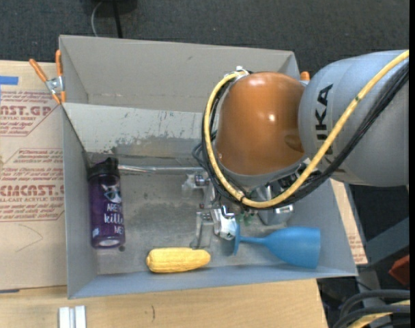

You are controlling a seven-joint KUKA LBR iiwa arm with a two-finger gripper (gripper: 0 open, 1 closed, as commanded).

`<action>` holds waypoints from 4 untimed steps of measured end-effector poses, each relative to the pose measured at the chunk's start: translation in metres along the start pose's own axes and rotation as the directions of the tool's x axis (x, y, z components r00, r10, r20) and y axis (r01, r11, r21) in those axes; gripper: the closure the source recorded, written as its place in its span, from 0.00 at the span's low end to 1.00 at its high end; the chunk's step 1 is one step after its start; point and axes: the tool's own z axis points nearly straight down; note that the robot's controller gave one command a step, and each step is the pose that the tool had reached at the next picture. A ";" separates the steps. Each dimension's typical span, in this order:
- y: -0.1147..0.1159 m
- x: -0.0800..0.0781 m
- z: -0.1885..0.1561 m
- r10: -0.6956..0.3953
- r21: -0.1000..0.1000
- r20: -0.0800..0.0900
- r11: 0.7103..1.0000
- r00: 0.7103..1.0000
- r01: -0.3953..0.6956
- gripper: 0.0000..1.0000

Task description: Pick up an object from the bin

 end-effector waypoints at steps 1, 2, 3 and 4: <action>-0.001 -0.002 -0.004 0.003 -0.002 0.008 1.000 1.000 -0.003 0.00; 0.008 -0.007 0.034 -0.048 -0.002 0.013 0.999 0.999 0.048 0.00; 0.010 -0.002 0.071 0.016 -0.002 0.006 1.000 1.000 -0.016 0.00; 0.011 -0.003 0.099 0.001 -0.002 0.009 1.000 1.000 -0.001 0.00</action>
Offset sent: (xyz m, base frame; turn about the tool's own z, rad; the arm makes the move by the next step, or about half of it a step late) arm 0.0074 0.0176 -0.0791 -0.1026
